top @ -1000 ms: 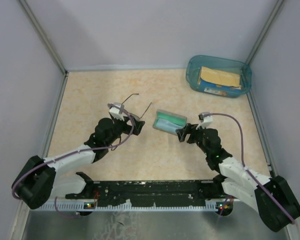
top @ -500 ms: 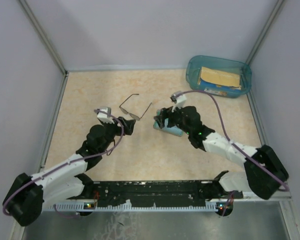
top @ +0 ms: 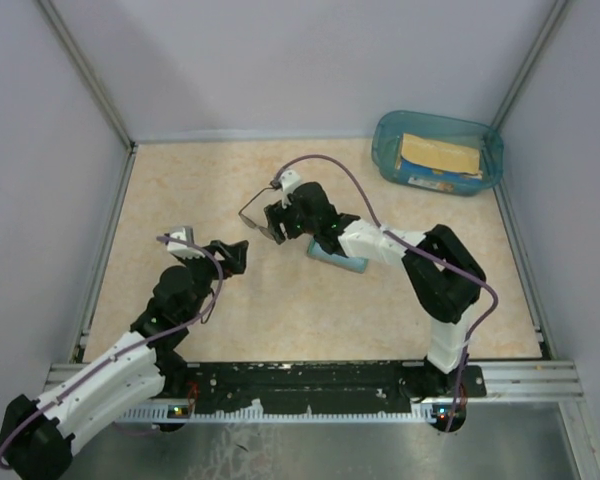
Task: Organize the sunglasses
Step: Pick up the sunglasses from the center of the board.
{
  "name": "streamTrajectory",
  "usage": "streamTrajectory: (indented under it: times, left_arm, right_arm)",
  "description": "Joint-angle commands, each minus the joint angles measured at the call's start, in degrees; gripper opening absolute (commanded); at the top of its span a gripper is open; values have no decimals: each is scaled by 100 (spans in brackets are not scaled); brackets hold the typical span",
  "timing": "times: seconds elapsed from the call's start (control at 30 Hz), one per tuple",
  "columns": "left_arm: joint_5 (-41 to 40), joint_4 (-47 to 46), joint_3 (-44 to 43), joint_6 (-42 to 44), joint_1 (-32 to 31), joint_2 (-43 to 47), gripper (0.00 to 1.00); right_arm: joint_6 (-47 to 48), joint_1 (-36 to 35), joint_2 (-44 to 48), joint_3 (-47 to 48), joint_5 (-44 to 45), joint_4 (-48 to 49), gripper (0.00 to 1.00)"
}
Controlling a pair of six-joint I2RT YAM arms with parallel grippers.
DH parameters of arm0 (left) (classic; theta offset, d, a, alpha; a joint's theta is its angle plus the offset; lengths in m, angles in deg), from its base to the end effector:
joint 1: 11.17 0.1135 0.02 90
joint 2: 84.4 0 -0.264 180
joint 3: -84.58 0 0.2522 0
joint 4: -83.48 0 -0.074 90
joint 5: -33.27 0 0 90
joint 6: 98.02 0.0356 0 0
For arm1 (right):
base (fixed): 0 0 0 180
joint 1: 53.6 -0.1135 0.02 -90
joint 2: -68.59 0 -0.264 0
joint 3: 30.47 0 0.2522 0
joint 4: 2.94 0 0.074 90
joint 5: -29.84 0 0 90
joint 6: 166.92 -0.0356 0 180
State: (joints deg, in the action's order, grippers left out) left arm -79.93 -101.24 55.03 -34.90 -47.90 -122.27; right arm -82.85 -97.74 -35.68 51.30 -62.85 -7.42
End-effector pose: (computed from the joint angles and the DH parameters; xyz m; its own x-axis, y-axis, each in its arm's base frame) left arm 0.1428 -0.0890 0.2324 -0.1509 -0.4059 -0.9014 0.1865 0.8838 -0.4292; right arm 0.2972 0.2907 0.2231 -0.3988 -0.2432 -0.8842 -0.6881 0.7167 0.1132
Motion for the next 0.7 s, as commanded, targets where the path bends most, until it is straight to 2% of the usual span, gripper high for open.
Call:
streamTrajectory:
  times: [0.0, 0.67]
  left_arm:
    - [-242, 398, 63, -61, 32, 304, 96]
    - [-325, 565, 163, -25, 42, 692, 92]
  right_arm:
    - [420, -34, -380, 789, -109, -150, 68]
    - [894, -58, -1646, 2161, -788, -493, 51]
